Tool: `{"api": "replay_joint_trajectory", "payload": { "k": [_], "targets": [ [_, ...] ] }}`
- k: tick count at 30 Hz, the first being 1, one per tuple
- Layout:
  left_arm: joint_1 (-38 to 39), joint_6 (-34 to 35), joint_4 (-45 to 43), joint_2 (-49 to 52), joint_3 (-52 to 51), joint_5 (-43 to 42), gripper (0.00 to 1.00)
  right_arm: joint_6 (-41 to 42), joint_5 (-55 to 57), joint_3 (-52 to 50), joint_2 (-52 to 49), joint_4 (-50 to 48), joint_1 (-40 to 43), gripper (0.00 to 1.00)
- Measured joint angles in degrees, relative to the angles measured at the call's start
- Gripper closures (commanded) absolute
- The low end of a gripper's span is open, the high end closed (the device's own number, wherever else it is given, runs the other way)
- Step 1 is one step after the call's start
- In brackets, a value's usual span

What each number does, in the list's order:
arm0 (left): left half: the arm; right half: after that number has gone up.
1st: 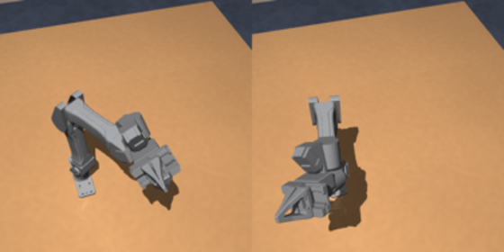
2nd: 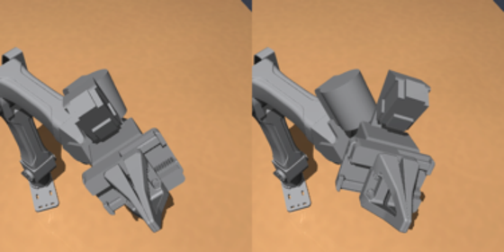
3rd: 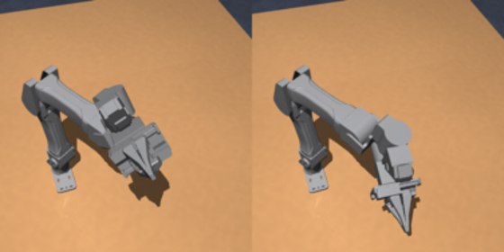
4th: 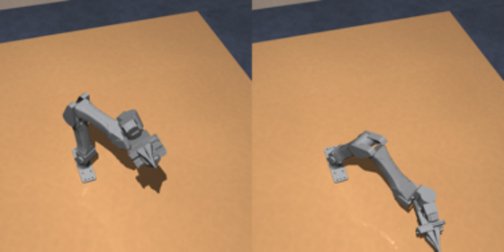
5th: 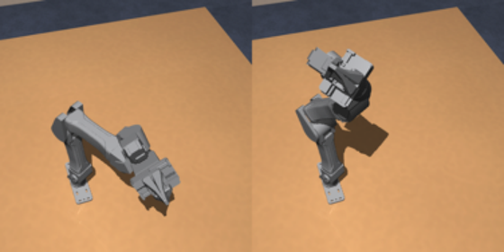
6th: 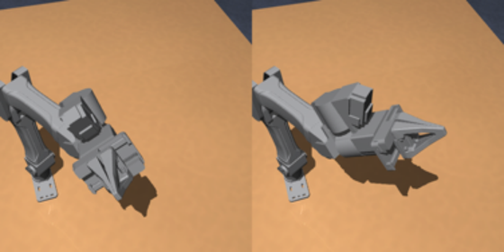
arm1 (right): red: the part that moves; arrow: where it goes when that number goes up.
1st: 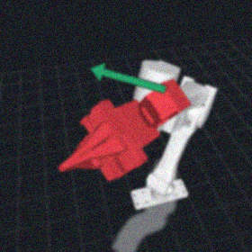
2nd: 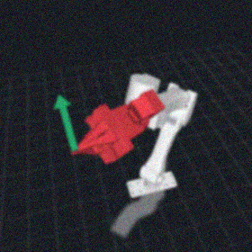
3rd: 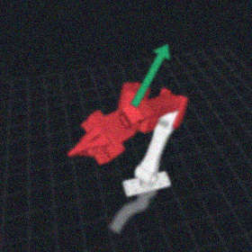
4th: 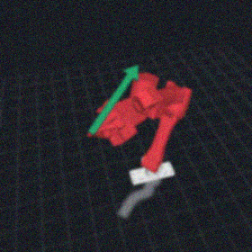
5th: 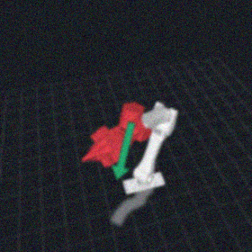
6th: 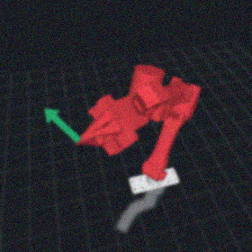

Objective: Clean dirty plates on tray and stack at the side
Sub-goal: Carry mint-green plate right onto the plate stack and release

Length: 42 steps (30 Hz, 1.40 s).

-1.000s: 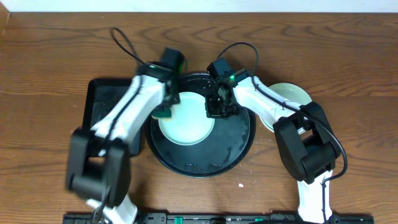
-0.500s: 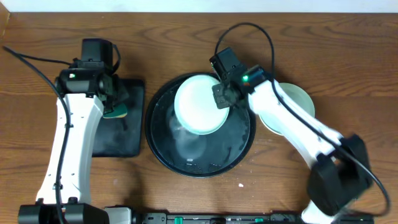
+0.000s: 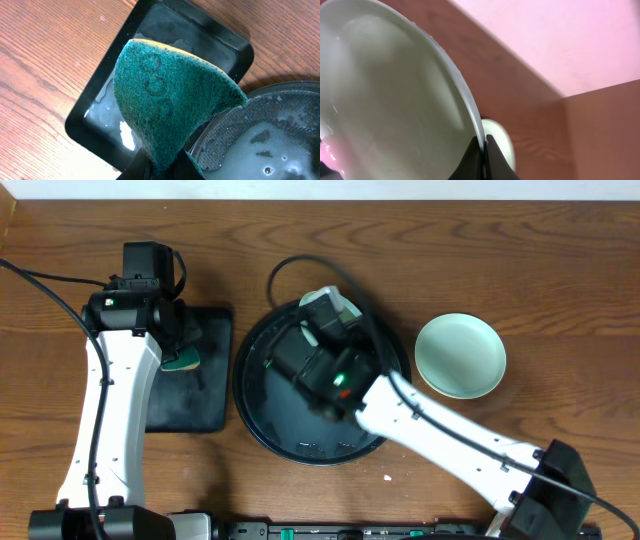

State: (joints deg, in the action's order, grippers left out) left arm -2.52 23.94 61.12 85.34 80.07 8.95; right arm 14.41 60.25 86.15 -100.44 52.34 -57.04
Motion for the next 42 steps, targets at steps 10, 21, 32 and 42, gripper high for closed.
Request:
{"api": "replay_joint_trajectory", "payload": {
  "k": [10,21,32,42],
  "targets": [
    [0.00,0.00,0.00,0.04,0.00,-0.02,0.92,-0.02,19.28,0.00,0.00,-0.13,-4.61,0.99],
    [0.00,0.00,0.04,0.04,0.00,-0.52,0.93,0.22,-11.41,-1.40,0.11,-0.52,3.02,0.99],
    [0.00,-0.04,0.22,0.04,0.00,-1.11,0.92,-1.33,-62.60,-3.08,0.87,-4.94,23.10,0.99],
    [0.00,-0.20,0.15,0.04,-0.44,-1.14,0.92,-1.90,-74.64,-3.15,6.16,4.02,49.68,0.99]
  ]
}}
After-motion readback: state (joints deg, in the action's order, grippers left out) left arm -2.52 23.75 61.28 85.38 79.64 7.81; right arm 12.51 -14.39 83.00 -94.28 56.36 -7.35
